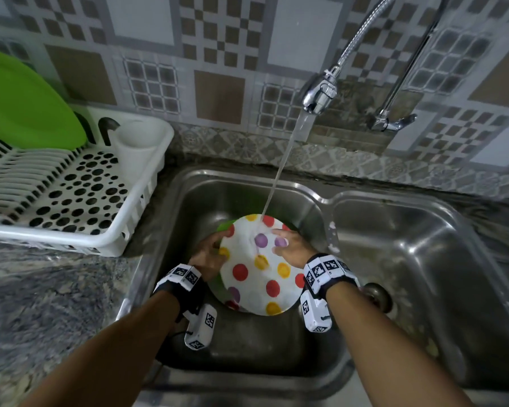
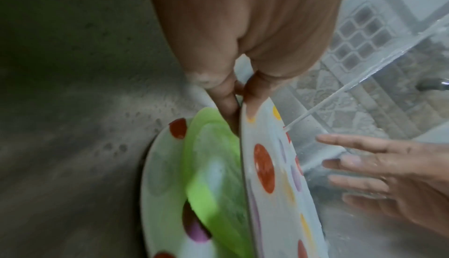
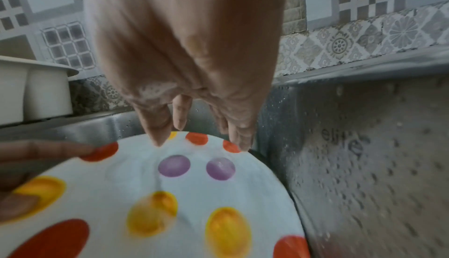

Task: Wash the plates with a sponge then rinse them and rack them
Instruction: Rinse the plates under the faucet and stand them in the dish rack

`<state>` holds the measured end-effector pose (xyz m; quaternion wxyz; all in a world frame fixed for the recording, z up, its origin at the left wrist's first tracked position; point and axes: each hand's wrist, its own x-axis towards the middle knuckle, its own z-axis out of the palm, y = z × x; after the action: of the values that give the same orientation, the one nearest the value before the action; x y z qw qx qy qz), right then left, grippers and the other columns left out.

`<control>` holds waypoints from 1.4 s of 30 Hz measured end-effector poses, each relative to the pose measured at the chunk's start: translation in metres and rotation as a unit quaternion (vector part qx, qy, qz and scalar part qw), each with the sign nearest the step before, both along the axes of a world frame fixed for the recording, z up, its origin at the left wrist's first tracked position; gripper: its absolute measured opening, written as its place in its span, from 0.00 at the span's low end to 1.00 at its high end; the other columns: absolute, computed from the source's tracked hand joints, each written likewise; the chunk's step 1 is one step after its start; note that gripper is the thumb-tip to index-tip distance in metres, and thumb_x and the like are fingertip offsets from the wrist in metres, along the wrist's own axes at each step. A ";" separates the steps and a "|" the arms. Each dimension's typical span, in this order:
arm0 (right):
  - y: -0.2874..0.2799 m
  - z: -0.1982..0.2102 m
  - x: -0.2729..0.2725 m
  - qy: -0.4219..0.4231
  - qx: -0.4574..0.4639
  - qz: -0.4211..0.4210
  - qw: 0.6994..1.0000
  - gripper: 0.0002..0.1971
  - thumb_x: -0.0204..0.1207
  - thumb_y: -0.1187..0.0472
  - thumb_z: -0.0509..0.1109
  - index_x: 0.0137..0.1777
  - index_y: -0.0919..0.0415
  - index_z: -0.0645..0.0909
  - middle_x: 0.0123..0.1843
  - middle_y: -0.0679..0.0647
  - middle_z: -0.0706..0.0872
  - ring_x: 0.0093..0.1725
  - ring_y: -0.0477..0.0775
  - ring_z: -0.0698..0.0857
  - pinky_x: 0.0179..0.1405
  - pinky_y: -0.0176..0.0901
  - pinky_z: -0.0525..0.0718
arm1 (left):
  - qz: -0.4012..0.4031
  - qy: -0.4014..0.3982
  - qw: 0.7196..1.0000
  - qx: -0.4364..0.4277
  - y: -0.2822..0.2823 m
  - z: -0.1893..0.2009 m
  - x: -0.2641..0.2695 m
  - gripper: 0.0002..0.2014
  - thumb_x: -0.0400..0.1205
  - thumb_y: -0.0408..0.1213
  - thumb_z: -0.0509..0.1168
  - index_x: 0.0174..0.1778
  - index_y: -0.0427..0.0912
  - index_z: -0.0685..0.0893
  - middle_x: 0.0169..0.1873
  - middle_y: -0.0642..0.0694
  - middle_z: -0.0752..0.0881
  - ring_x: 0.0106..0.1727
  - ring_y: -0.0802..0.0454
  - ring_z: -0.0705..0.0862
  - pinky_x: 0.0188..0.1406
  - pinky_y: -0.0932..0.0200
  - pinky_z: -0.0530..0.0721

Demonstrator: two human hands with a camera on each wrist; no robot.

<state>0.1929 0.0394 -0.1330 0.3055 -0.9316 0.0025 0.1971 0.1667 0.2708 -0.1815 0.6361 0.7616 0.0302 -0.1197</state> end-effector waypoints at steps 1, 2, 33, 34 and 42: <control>0.000 0.004 0.003 -0.015 0.001 -0.008 1.000 0.27 0.76 0.60 0.67 0.75 0.47 0.70 0.77 0.58 0.67 0.74 0.56 0.70 0.67 0.36 0.68 | -0.001 -0.019 1.000 -0.014 -0.003 0.011 0.003 0.25 0.75 0.17 0.63 0.61 0.50 0.81 0.53 0.52 0.83 0.53 0.54 0.83 0.48 0.69 0.84; -0.001 0.007 0.005 -0.026 0.007 -0.019 0.999 0.27 0.76 0.60 0.67 0.75 0.46 0.70 0.77 0.58 0.65 0.74 0.57 0.71 0.67 0.36 0.69 | 0.002 -0.030 0.999 -0.015 -0.004 0.021 0.006 0.27 0.77 0.15 0.59 0.61 0.51 0.82 0.53 0.54 0.83 0.50 0.60 0.83 0.48 0.72 0.83; -0.066 0.132 -0.005 -0.177 0.291 -0.254 0.905 0.12 0.71 0.76 0.69 0.49 0.62 0.87 0.48 0.60 0.89 0.42 0.57 0.86 0.43 0.46 0.86 | -0.249 -0.468 0.756 0.383 -0.039 0.107 0.002 0.31 0.76 0.34 0.61 0.75 0.60 0.67 0.74 0.50 0.75 0.74 0.46 0.75 0.68 0.43 0.78; -0.068 0.135 -0.005 -0.175 0.305 -0.264 0.898 0.10 0.71 0.75 0.69 0.49 0.65 0.87 0.45 0.57 0.90 0.39 0.54 0.85 0.35 0.40 0.85 | -0.220 -0.492 0.757 0.370 -0.037 0.117 0.005 0.29 0.75 0.32 0.57 0.71 0.59 0.73 0.69 0.51 0.81 0.68 0.47 0.81 0.61 0.49 0.83; -0.082 0.145 -0.014 -0.085 0.343 -0.315 0.881 0.19 0.82 0.45 0.59 0.56 0.62 0.76 0.42 0.61 0.83 0.38 0.60 0.84 0.42 0.50 0.88 | -0.117 -0.322 0.927 0.155 -0.049 0.201 0.047 0.19 0.75 0.36 0.73 0.62 0.47 0.84 0.49 0.48 0.88 0.50 0.50 0.87 0.46 0.66 0.82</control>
<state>0.1792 -0.0431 0.0122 0.6507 -0.7321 0.2017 -0.0011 0.2140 0.2218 0.0194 0.4671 0.8464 -0.2476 0.0642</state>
